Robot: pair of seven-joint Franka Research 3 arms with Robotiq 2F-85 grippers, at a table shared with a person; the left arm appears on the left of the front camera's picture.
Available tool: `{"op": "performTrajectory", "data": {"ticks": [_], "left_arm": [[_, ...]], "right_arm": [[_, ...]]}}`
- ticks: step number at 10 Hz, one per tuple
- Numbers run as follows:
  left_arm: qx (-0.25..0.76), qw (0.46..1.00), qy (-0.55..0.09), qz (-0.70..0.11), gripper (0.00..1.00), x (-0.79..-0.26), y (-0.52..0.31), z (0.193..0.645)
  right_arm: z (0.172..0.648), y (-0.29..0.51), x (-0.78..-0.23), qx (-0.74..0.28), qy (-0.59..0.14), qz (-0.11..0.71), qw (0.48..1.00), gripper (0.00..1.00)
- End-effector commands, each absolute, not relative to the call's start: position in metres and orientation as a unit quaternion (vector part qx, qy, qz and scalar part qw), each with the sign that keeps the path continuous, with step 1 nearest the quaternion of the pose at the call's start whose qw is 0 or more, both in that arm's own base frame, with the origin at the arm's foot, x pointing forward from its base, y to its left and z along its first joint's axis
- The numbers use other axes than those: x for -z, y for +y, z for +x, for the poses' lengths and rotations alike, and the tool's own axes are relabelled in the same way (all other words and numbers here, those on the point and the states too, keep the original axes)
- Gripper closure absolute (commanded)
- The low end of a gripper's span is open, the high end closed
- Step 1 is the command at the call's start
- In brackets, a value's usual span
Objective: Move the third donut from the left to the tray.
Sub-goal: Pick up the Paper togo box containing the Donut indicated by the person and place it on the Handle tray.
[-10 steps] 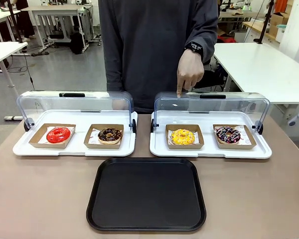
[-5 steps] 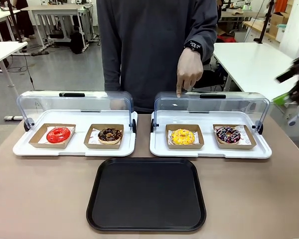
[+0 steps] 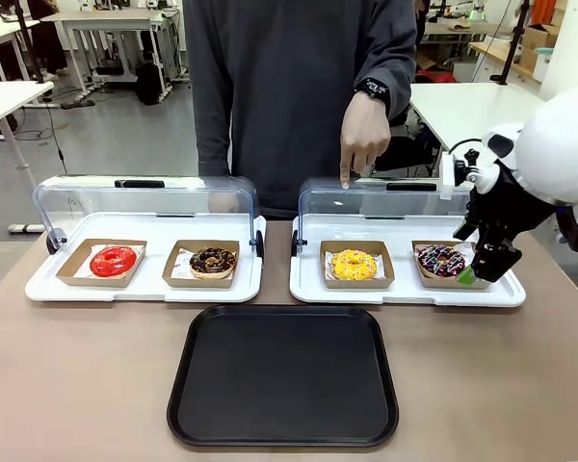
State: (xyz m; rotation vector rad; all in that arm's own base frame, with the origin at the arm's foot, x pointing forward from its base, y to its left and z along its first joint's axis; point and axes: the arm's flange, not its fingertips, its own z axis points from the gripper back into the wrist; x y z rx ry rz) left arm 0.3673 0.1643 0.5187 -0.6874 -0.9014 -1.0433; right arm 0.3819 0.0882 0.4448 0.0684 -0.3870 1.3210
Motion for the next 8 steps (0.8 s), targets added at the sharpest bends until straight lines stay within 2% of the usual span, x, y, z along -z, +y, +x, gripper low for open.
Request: {"op": "performTrajectory", "data": {"ticks": [1, 5, 8], "left_arm": [[0.476, 0.712, -0.411, -0.312, 0.00, -0.519, 0.164, 0.366], [0.476, 0.712, -0.411, -0.312, 0.00, -0.519, 0.164, 0.366], [0.476, 0.712, -0.411, -0.312, 0.00, -0.519, 0.164, 0.366]], "right_arm": [[0.384, 0.083, -0.447, -0.607, -0.184, 0.010, 0.773, 0.00], [0.383, 0.080, -0.447, -0.614, -0.182, 0.026, 0.768, 0.00], [0.401, 0.116, -0.432, -0.648, -0.170, 0.014, 0.742, 0.00]]}}
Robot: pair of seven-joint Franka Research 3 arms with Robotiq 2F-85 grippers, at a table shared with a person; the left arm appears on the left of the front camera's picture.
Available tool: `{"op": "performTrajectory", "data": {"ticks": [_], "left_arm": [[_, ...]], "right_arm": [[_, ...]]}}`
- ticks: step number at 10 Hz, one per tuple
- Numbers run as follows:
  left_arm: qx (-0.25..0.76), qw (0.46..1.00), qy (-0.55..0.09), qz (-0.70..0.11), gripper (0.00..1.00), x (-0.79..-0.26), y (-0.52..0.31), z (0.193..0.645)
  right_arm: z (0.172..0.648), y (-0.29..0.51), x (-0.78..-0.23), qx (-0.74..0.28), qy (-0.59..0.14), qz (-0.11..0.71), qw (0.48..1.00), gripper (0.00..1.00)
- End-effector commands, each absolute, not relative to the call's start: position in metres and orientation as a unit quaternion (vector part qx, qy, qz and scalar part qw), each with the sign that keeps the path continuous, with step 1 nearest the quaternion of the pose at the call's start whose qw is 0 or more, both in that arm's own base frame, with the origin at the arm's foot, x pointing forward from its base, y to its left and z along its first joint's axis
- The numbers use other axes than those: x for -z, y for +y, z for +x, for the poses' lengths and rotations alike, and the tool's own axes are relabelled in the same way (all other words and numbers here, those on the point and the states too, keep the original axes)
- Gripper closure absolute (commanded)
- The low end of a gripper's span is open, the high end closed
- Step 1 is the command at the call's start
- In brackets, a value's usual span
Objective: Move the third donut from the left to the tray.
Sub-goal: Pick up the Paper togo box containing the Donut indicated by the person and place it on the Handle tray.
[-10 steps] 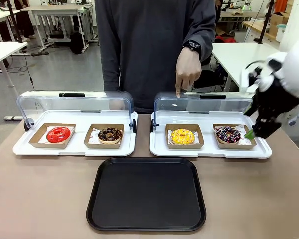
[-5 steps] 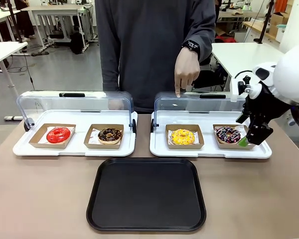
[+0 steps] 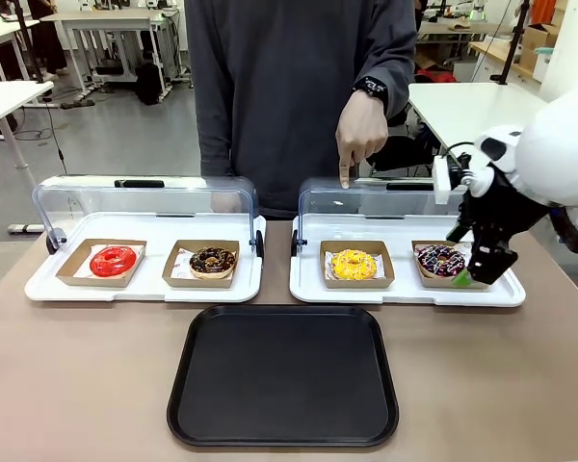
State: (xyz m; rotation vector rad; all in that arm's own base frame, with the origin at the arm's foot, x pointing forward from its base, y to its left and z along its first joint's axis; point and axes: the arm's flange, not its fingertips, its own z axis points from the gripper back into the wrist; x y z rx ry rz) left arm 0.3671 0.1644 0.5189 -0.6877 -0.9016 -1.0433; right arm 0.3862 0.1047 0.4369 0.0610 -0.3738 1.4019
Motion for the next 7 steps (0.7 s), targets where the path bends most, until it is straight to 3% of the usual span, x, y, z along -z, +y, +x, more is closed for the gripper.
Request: {"op": "performTrajectory", "data": {"ticks": [1, 7], "left_arm": [[0.476, 0.712, -0.411, -0.312, 0.00, -0.519, 0.164, 0.366], [0.476, 0.712, -0.411, -0.312, 0.00, -0.519, 0.164, 0.366]], "right_arm": [[0.405, 0.128, -0.422, -0.660, -0.164, 0.008, 0.734, 0.00], [0.446, 0.187, -0.370, -0.691, -0.158, -0.054, 0.704, 0.00]]}}
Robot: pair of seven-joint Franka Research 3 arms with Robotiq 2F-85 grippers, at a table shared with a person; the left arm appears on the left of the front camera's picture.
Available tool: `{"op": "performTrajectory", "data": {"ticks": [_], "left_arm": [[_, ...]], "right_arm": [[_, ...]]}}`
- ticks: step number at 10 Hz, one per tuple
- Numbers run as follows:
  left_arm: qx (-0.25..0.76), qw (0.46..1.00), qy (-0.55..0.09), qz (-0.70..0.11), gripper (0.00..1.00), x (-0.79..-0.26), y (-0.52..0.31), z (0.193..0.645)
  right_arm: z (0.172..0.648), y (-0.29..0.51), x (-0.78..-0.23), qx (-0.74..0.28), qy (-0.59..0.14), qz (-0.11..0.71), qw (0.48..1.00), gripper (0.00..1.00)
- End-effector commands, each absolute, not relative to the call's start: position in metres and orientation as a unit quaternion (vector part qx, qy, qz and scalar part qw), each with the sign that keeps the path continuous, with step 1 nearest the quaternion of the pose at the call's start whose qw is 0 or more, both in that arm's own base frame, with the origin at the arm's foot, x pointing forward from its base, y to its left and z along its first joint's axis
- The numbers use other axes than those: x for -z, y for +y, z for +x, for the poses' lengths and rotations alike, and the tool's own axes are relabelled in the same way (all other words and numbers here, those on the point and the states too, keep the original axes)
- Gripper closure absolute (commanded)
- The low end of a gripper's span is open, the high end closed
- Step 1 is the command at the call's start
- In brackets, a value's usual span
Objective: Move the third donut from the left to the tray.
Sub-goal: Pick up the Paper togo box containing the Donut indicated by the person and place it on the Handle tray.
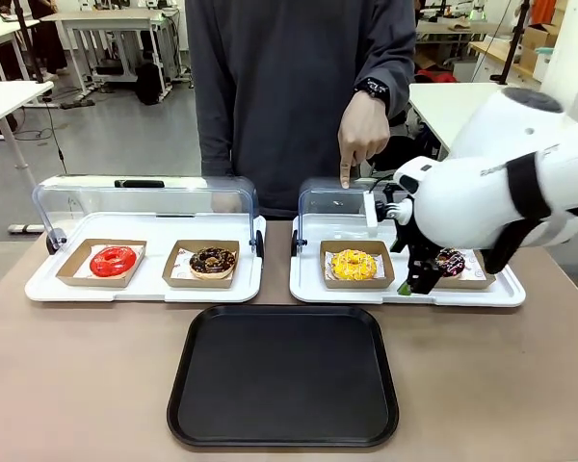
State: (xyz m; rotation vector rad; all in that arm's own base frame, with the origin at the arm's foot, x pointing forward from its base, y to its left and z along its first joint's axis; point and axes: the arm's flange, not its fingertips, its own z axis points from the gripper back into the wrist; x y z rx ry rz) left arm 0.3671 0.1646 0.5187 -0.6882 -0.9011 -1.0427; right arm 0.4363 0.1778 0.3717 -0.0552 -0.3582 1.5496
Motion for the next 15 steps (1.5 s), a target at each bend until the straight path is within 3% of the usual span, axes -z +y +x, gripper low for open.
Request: {"op": "performTrajectory", "data": {"ticks": [1, 8, 15], "left_arm": [[0.476, 0.712, -0.411, -0.312, 0.00, -0.519, 0.164, 0.366], [0.476, 0.712, -0.411, -0.312, 0.00, -0.519, 0.164, 0.366], [0.476, 0.712, -0.411, -0.312, 0.00, -0.519, 0.164, 0.366]], "right_arm": [[0.453, 0.192, -0.362, -0.697, -0.154, -0.062, 0.697, 0.00], [0.505, 0.201, -0.325, -0.704, -0.137, -0.083, 0.692, 0.00], [0.509, 0.200, -0.310, -0.692, -0.122, -0.081, 0.707, 0.00]]}}
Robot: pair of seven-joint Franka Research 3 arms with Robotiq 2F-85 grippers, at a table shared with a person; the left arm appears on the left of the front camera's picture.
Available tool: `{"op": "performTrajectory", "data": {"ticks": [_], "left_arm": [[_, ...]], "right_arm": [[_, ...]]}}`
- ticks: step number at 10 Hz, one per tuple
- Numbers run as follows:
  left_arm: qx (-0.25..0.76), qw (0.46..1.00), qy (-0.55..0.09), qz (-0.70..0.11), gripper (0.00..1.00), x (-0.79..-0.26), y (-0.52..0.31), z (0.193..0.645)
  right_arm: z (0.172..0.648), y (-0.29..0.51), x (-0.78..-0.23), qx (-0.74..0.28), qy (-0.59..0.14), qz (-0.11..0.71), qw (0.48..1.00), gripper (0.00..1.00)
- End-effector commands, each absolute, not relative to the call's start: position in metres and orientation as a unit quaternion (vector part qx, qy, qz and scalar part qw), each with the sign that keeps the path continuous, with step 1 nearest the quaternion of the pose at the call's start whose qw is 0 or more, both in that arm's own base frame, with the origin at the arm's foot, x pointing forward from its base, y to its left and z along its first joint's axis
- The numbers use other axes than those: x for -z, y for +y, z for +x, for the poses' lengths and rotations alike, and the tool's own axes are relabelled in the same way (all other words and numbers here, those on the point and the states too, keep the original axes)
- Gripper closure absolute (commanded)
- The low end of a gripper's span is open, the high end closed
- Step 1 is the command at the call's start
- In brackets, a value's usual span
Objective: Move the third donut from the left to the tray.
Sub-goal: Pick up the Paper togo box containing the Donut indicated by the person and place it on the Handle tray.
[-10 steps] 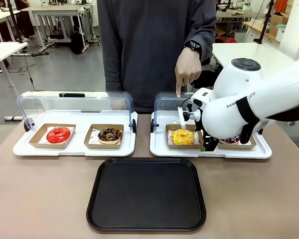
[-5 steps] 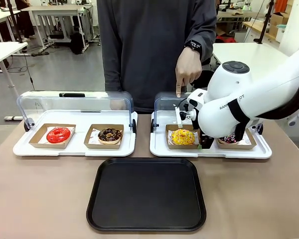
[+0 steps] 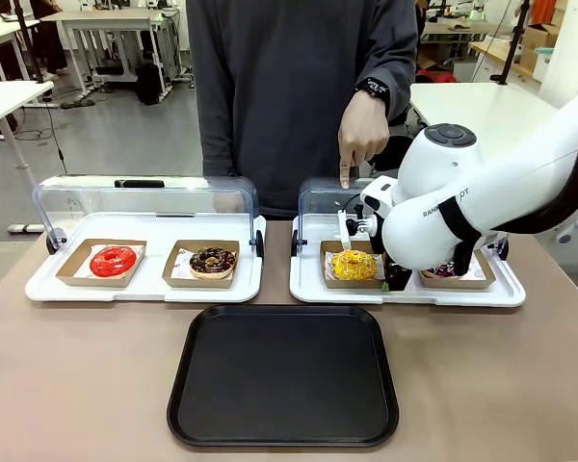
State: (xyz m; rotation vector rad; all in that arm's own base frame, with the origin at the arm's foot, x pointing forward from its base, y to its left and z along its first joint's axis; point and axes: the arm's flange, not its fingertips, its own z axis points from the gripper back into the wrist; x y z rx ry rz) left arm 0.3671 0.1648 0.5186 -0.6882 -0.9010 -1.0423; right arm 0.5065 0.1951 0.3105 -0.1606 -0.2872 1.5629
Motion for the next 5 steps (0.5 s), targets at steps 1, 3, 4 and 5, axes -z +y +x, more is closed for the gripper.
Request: {"op": "performTrajectory", "data": {"ticks": [1, 3, 4, 5], "left_arm": [[0.476, 0.712, -0.411, -0.312, 0.00, -0.5194, 0.1645, 0.3658], [0.476, 0.712, -0.411, -0.312, 0.00, -0.5194, 0.1645, 0.3658], [0.476, 0.712, -0.411, -0.312, 0.00, -0.5194, 0.1645, 0.3658], [0.476, 0.712, -0.411, -0.312, 0.00, -0.5194, 0.1645, 0.3658]], "right_arm": [[0.5102, 0.2013, -0.3095, -0.690, -0.121, -0.081, 0.709, 0.00], [0.5106, 0.2010, -0.3084, -0.688, -0.116, -0.078, 0.712, 0.60], [0.5108, 0.2011, -0.3086, -0.689, -0.114, -0.077, 0.712, 0.67], [0.5111, 0.2018, -0.3091, -0.690, -0.111, -0.073, 0.712, 1.00]]}}
